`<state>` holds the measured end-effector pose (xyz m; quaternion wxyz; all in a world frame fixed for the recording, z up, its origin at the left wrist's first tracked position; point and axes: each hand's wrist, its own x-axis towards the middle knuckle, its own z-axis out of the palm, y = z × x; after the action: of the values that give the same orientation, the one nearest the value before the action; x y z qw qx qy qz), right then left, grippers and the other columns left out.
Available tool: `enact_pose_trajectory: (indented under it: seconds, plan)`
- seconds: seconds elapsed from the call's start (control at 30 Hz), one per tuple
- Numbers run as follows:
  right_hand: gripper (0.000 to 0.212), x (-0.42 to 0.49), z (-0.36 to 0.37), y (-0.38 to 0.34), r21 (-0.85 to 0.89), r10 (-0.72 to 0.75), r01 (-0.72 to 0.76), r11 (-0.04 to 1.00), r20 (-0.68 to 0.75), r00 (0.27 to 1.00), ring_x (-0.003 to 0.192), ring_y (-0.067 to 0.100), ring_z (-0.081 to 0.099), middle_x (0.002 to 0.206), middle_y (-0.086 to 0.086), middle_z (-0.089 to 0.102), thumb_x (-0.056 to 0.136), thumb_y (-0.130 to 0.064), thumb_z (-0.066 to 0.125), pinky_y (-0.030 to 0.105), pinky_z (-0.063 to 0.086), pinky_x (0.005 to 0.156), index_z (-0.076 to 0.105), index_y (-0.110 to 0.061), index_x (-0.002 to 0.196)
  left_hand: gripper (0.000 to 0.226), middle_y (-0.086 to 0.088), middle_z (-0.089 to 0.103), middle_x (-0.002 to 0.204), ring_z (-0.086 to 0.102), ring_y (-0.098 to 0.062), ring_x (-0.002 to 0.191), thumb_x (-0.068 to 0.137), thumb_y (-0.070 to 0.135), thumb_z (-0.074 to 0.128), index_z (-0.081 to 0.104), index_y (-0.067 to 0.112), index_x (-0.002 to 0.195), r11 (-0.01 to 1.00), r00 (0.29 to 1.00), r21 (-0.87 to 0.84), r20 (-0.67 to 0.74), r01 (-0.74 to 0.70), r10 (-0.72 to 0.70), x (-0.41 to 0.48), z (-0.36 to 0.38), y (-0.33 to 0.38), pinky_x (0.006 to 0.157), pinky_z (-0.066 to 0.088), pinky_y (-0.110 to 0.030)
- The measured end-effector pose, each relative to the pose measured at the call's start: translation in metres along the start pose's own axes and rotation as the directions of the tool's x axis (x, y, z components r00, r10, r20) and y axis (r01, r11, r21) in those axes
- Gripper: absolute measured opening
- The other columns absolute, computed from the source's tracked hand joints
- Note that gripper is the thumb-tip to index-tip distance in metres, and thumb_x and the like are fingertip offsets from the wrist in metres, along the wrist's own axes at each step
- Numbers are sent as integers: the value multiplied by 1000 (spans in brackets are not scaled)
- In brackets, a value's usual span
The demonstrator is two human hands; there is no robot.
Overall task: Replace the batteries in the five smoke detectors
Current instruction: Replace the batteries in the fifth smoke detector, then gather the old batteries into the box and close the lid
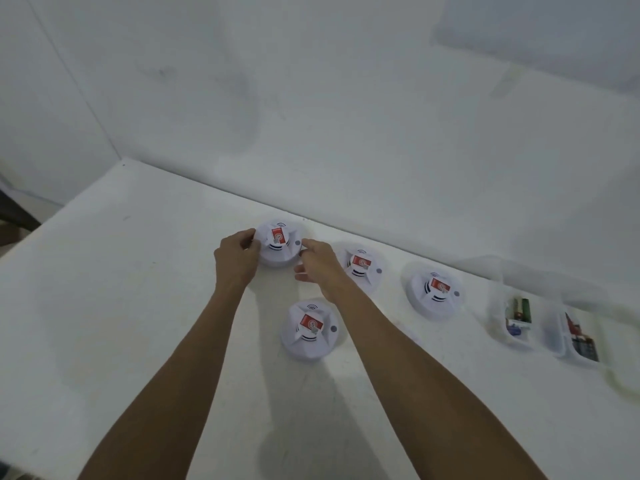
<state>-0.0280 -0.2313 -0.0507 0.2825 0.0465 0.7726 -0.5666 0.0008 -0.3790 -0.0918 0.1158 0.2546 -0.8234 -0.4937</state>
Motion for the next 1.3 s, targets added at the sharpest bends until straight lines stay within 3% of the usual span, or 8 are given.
enact_pose_trajectory:
  seconds: [0.13, 0.23, 0.37, 0.43, 0.67, 0.83, 1.03, 1.3]
  plan:
    - [44, 2, 2, 2, -6, 20, -20, 1000, -4, 1000, 80, 22, 54, 99, 10, 54, 91, 5, 30, 38, 55, 82, 56, -4, 126, 17, -6, 69, 87, 57, -24, 82, 89, 18, 52, 68, 16, 89, 998, 999, 65, 30, 25, -27, 5, 1, -7, 65, 38, -27]
    - [43, 2, 2, 3, -11, 26, -26, 1000, -10, 1000, 82, 23, 54, 101, 9, 53, 92, 3, 30, 39, 54, 84, 54, -3, 128, 23, -7, 72, 104, 62, -27, 96, 91, 19, 52, 70, 15, 105, 995, 999, 93, 33, 27, -30, 4, 0, -8, 74, 38, -25]
    - [50, -1, 0, 3, -7, 31, -31, 1000, -2, 1000, 83, 21, 58, 109, 7, 52, 93, 1, 32, 38, 54, 85, 41, -9, 142, 21, -13, 68, 115, 59, -27, 98, 92, 18, 51, 66, 15, 107, 994, 998, 103, 33, 45, -48, -1, -1, -5, 82, 41, -29]
    - [53, -5, -4, 3, 13, 14, -14, 1000, 0, 1000, 84, 21, 60, 108, 7, 54, 93, 0, 33, 37, 56, 86, 35, -12, 145, 31, -12, 63, 125, 59, -26, 110, 93, 19, 52, 61, 12, 123, 993, 999, 116, 16, 31, -33, -7, -1, -5, 94, 42, -32]
    - [40, -49, -48, 11, 148, -104, 103, 984, 0, 995, 82, 23, 65, 103, 8, 64, 93, -4, 41, 37, 57, 84, 54, -13, 130, 25, -6, 63, 122, 56, -21, 113, 95, 16, 53, 63, 14, 117, 982, 973, 56, -136, -182, 188, -57, 7, 33, 90, 38, -22]
    - [29, -104, -116, 33, 235, -170, 186, 954, -86, 982, 78, 21, 66, 101, 9, 69, 94, -5, 44, 33, 55, 78, 65, -12, 113, 23, 1, 63, 114, 59, -16, 104, 92, 17, 55, 66, 15, 112, 949, 949, -95, -130, -301, 288, -103, 37, 76, 91, 47, -30]
    - [25, -169, -221, 73, 248, -137, 226, 942, -329, 934, 81, 24, 67, 101, 12, 70, 94, -5, 47, 34, 55, 77, 66, -9, 110, 20, 12, 64, 110, 57, 3, 96, 93, 23, 54, 64, 27, 110, 939, 946, -210, 121, -273, 302, -165, 104, 131, 81, 38, -7]
    - [24, -235, -354, 125, 262, -82, 272, 926, -564, 822, 72, 23, 64, 90, 13, 68, 90, -1, 51, 31, 53, 69, 66, -6, 107, 20, 7, 65, 112, 59, -8, 102, 93, 18, 56, 65, 21, 111, 914, 848, -262, 357, -311, 391, -220, 207, 172, 74, 36, 2]
